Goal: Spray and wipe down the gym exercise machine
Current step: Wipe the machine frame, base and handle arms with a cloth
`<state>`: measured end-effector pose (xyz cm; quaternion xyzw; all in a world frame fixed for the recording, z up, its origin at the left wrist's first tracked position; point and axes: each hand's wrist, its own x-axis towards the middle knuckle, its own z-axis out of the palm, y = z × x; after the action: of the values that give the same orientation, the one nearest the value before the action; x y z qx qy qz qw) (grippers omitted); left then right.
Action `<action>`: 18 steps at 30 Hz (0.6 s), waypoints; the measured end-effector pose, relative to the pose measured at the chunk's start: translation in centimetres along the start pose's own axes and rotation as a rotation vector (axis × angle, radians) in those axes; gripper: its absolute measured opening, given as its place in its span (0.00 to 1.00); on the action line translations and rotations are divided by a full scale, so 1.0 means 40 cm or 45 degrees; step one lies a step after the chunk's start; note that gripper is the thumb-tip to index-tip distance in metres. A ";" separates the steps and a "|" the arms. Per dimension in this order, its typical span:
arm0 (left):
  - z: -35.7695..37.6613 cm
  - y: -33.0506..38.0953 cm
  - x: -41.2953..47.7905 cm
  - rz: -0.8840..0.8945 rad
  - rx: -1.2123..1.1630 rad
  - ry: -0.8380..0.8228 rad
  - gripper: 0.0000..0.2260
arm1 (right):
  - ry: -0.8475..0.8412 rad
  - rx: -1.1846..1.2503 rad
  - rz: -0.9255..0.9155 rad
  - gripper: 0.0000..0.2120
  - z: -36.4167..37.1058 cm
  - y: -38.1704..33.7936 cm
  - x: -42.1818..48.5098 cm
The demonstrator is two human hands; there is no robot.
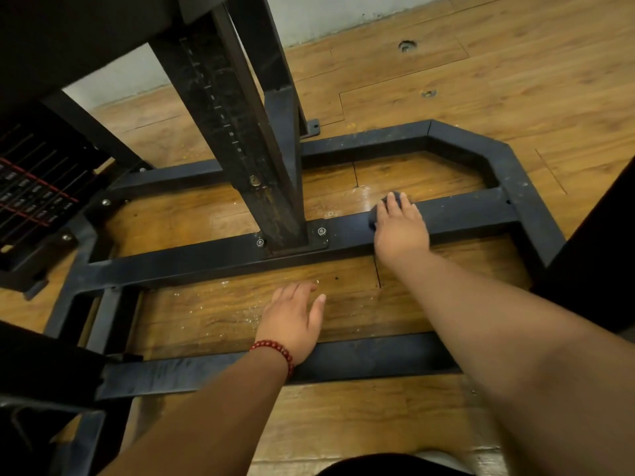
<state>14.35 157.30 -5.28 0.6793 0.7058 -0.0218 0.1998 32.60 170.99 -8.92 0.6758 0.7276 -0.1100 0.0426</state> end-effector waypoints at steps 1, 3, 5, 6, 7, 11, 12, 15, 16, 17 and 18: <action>0.001 0.000 0.002 0.005 0.008 -0.001 0.21 | 0.019 -0.022 -0.048 0.28 0.010 -0.024 -0.009; 0.003 0.002 0.003 0.035 0.033 -0.004 0.21 | 0.042 -0.069 -0.253 0.30 0.034 -0.068 -0.026; 0.005 0.000 0.003 0.062 0.043 0.001 0.20 | 0.017 -0.079 -0.434 0.29 0.044 -0.070 -0.030; 0.006 -0.002 0.003 0.068 0.039 0.005 0.20 | -0.014 -0.063 -0.477 0.28 0.036 -0.051 -0.027; 0.006 -0.004 0.002 0.072 0.034 0.008 0.20 | -0.040 -0.033 -0.458 0.28 0.028 -0.027 -0.028; 0.010 -0.007 -0.002 0.042 0.039 0.000 0.20 | 0.017 0.037 0.090 0.30 0.009 0.072 -0.049; 0.011 -0.006 -0.002 0.039 0.044 0.006 0.21 | 0.015 0.076 0.233 0.30 0.005 0.082 -0.050; 0.013 -0.003 0.003 0.040 0.037 0.018 0.20 | 0.047 0.081 0.190 0.30 0.012 0.025 -0.026; 0.014 -0.003 0.003 0.046 0.039 0.020 0.20 | 0.060 0.047 0.023 0.30 0.021 -0.013 -0.020; 0.015 -0.004 0.002 0.051 0.042 0.018 0.20 | 0.066 0.014 -0.166 0.31 0.036 -0.049 -0.015; 0.016 -0.005 0.002 0.053 0.041 0.014 0.20 | 0.046 -0.016 -0.322 0.31 0.049 -0.074 -0.013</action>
<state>14.31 157.16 -5.94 0.6970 0.6922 -0.0251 0.1855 29.52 169.88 -10.43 0.5803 0.8083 -0.0978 0.0194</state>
